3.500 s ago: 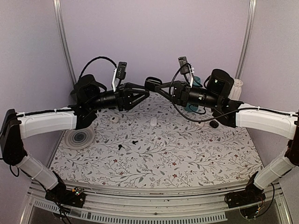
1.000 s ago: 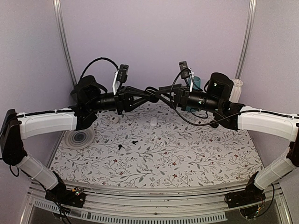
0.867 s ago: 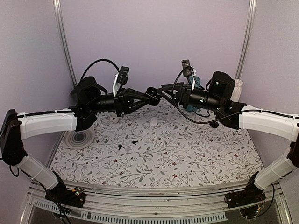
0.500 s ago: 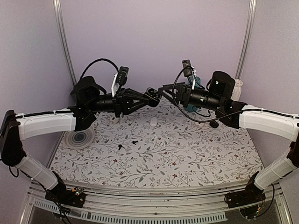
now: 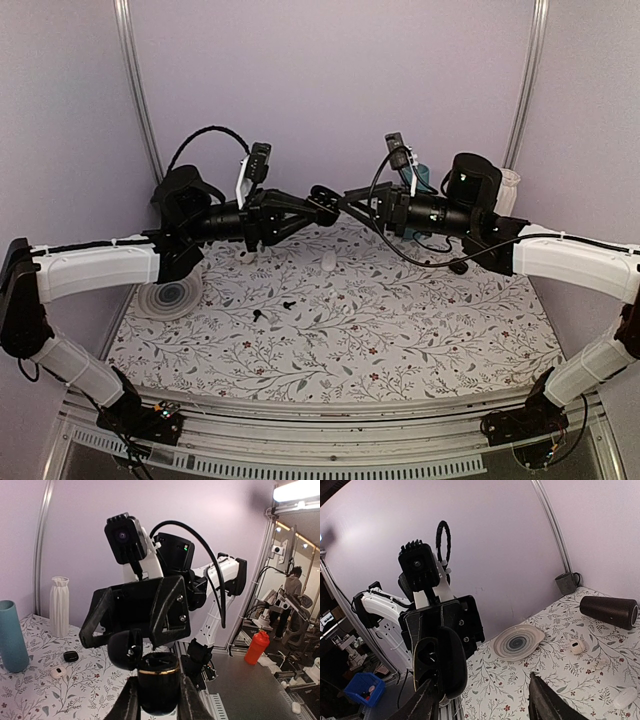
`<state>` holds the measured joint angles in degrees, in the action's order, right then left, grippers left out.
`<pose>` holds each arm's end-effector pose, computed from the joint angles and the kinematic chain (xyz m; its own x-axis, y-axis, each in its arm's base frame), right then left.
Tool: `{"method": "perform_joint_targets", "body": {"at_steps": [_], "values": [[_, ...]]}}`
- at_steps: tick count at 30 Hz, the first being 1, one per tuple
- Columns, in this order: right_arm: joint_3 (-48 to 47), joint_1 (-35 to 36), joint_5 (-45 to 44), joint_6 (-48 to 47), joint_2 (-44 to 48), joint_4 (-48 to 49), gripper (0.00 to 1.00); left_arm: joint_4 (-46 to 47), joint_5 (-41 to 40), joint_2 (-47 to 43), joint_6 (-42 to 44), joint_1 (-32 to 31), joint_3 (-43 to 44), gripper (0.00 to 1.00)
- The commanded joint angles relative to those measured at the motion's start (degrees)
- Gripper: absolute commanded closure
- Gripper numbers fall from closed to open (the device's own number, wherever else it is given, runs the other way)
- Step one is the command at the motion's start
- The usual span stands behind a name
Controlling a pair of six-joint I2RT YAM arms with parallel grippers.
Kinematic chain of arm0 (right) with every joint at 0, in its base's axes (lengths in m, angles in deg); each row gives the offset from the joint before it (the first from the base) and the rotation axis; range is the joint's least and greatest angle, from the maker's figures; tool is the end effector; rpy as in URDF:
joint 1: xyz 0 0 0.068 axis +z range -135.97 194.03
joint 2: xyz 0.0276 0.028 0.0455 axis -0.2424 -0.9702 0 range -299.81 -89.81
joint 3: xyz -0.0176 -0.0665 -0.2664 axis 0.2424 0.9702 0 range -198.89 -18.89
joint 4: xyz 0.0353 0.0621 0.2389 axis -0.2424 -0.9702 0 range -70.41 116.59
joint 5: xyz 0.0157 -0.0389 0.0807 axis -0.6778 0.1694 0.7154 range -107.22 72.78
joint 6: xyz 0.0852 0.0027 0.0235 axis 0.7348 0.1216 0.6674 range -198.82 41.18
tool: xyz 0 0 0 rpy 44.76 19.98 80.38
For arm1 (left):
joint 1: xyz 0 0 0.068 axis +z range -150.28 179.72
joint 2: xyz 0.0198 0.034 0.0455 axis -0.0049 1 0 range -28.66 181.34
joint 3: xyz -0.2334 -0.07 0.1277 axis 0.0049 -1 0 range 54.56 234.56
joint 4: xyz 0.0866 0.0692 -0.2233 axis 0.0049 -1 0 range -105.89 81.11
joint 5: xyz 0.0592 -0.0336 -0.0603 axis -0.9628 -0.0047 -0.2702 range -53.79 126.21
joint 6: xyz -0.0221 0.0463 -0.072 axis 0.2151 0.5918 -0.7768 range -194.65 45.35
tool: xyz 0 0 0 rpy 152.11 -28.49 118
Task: Insert the wireless bluetooth earbuds into the charging case
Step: Open the charging case, then pass from the left arm to the right
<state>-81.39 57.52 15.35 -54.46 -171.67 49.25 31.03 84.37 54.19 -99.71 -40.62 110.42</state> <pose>0.2329 0.2792 0.3649 -0.3620 0.1356 -0.9223 -0.9008 0.2037 0.3835 0.2242 -0.2673 0.3542 -0.2628 -0.1475 -0.9535 0.9648 -0.0265 -0.2617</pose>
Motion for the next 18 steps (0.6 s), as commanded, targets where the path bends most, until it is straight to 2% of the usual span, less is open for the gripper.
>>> {"method": "perform_joint_targets", "body": {"at_steps": [1, 11, 18], "values": [[-1.7, 0.3, 1.3, -0.2, 1.5, -0.8, 0.42, 1.2, 0.6, -1.0, 0.5, 0.0, -0.1, 1.00], [-2.9, 1.8, 3.1, 1.4, -0.2, 0.8, 0.55, 0.8, 2.2, 0.1, 0.3, 0.0, 0.4, 1.00], [-3.3, 2.2, 3.1, 1.7, -1.0, 1.1, 0.59, 0.3, 1.1, -0.4, 1.0, 0.3, -0.3, 1.00]]}}
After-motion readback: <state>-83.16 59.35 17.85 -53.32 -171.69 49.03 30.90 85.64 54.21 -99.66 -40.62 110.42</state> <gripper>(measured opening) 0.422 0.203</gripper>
